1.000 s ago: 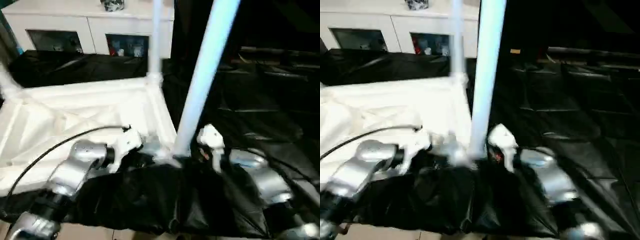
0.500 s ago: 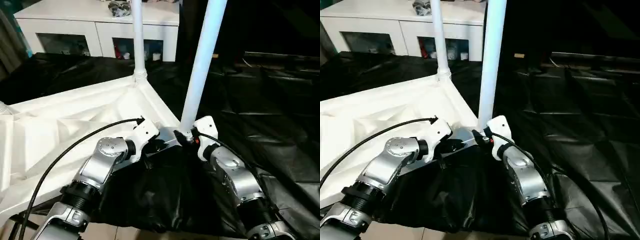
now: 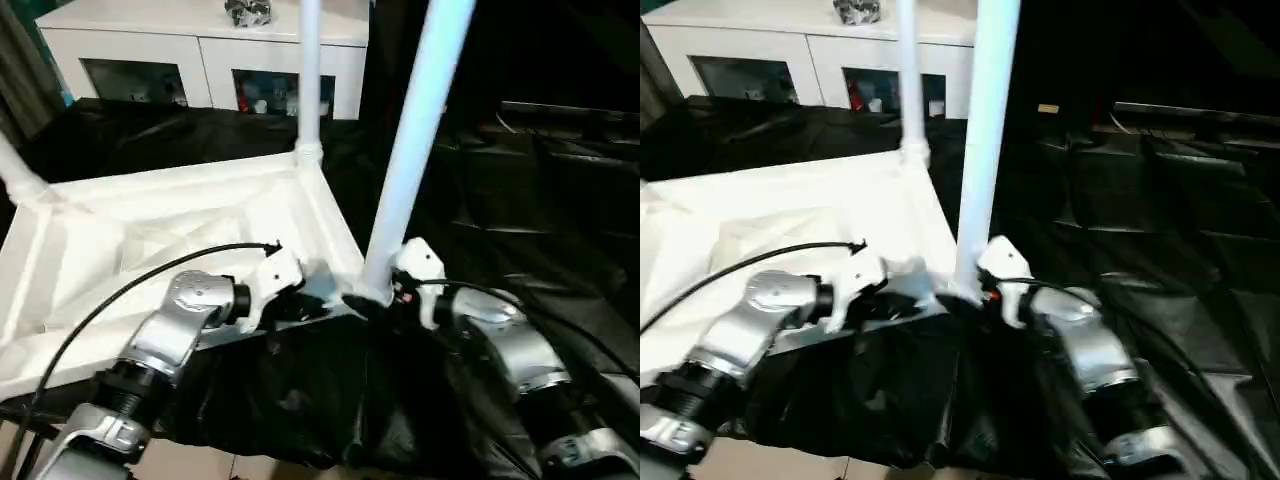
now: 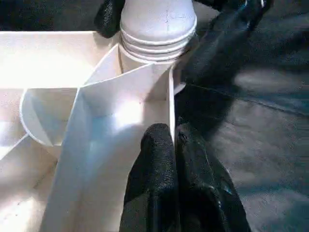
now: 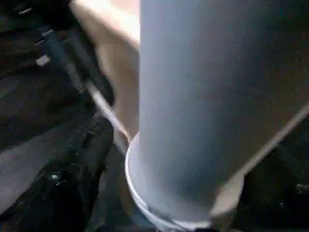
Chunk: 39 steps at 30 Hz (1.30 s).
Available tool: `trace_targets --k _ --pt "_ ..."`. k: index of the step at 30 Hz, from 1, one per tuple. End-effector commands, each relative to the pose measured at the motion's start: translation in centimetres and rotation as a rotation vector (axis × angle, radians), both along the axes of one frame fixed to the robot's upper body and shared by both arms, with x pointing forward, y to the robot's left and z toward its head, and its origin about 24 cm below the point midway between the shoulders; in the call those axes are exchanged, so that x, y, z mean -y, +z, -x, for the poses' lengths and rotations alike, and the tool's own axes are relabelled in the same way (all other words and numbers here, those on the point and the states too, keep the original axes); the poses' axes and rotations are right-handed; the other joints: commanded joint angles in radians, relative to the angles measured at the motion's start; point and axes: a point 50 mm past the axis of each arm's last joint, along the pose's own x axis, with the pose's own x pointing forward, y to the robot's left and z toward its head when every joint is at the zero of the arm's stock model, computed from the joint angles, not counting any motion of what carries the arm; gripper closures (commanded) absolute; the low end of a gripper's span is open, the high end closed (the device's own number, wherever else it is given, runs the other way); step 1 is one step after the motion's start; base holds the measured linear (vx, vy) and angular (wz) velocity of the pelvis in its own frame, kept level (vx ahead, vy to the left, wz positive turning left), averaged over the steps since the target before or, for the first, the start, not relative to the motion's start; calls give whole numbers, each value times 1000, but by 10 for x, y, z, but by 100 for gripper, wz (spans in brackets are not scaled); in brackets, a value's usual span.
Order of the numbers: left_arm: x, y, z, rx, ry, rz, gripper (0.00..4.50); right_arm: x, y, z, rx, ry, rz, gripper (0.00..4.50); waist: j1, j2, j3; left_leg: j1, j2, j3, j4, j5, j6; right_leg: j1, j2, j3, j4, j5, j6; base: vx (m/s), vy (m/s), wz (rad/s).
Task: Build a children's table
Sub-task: Rotate leg to tighten
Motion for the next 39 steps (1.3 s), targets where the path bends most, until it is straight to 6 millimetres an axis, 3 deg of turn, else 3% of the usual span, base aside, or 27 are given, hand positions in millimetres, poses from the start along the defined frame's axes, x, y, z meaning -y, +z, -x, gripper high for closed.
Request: trace_targets --k 1,7,9,15,18,21,24,28,29,32,33,35,39 --pt "5 4 2 6 -75 11 450 -7 2 6 -32 114 0 96 3 -5 -55 -10 51 -5 -79 -35 112 55 -74 37 -54 -43 -315 0 0 0" --pt "2 7 0 -10 -105 11 450 -7 4 10 -62 219 7 132 12 -6 -53 -5 54 -1 -81 -52 96 53 -75 38 -57 -88 -312 0 0 0" --pt "2 7 0 -18 -117 10 450 -7 4 11 -73 241 5 167 15 -7 -54 -5 54 -1 -80 -41 93 54 -75 37 -53 -71 -312 0 0 0" --pt "3 6 0 -24 -114 17 450 -10 0 16 -97 237 -24 178 18 -7 -55 -6 54 1 -79 -27 95 54 -75 37 -52 -47 -316 0 0 0" --pt "13 3 -9 42 -2 39 450 -17 -9 8 -67 44 -42 178 17 -10 -52 -6 53 0 -82 -46 80 54 -75 38 -58 -88 -304 0 0 0" --pt "23 1 -14 71 59 38 450 -22 -15 3 -56 -91 -39 178 15 -11 -46 -1 50 -2 -88 -127 26 49 -75 40 -76 -257 -254 0 0 0" --pt "41 -2 -23 110 178 48 450 -34 -24 -3 -52 -277 -49 178 10 -10 -44 -2 48 -3 -93 -149 1 42 -72 42 -82 -308 -218 0 0 0" --pt "64 -2 -26 114 232 85 450 -50 -28 -13 -53 -495 -58 180 7 -7 -45 -5 46 -5 -96 -161 -12 41 -72 44 -84 -323 -196 0 0 0" --pt "72 -1 -25 114 233 107 450 -58 -27 -16 -56 -561 -77 180 8 -1 -46 -7 45 -8 -97 -157 -14 43 -72 43 -83 -318 -192 0 0 0" --pt "76 -1 -24 119 223 112 450 -67 -23 -17 -18 -552 -84 180 8 -3 -50 -6 44 -4 -94 -136 -4 43 -71 44 -81 -256 -201 0 0 0" --pt "76 -2 -23 123 206 103 450 -67 -22 -17 -18 -548 -99 124 10 -3 -51 -6 44 -3 -93 -118 5 45 -71 44 -77 -213 -210 0 0 0" --pt "71 -3 -21 122 179 90 450 -63 -20 -16 -24 -524 -117 110 12 -3 -53 -9 43 -2 -91 -84 26 50 -70 43 -72 -142 -228 0 0 0" --pt "58 -4 -20 118 163 68 450 -53 -18 -17 8 -466 -81 63 13 1 -52 -9 45 -2 -92 -85 37 52 -72 42 -70 -137 -242 0 0 0"
